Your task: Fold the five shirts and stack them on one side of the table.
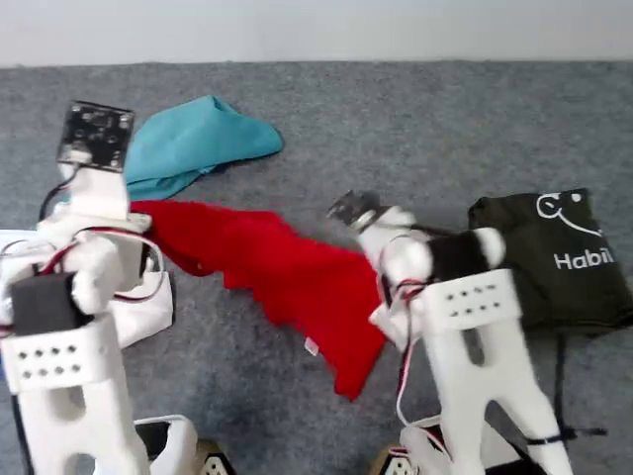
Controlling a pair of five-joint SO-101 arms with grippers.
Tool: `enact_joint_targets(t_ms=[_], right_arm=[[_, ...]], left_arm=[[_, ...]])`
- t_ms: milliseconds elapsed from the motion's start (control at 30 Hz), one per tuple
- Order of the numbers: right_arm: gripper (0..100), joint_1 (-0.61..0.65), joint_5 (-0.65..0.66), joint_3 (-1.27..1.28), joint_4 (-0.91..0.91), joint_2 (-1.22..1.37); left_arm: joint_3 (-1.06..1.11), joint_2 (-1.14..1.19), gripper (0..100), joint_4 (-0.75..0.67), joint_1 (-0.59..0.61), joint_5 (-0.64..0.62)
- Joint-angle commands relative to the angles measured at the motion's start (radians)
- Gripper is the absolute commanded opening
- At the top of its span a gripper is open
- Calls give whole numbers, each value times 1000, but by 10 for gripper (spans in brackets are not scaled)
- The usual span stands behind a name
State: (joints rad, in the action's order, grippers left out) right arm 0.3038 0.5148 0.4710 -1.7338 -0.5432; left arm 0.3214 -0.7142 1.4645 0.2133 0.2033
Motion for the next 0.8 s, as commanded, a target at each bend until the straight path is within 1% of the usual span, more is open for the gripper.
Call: enact_joint_targets(t_ms=[0, 100, 300, 400, 533, 667, 767], right_arm=[[350, 71, 31, 94, 54, -28], [350, 131, 31, 146, 74, -27], [350, 346, 32, 213, 91, -19], [349, 417, 32, 255, 142, -18], [340, 433, 34, 341, 231, -18], [260, 433, 91, 436, 300, -18], [240, 435, 94, 529, 374, -18]], left_arm=[[-39, -38, 9, 5, 44, 17], [-5, -37, 9, -5, 41, 17], [88, -38, 9, -63, 41, 17], [97, -38, 10, -63, 41, 14], [97, -38, 10, -61, 41, 14], [97, -38, 10, -60, 43, 12], [97, -38, 10, -60, 43, 12]])
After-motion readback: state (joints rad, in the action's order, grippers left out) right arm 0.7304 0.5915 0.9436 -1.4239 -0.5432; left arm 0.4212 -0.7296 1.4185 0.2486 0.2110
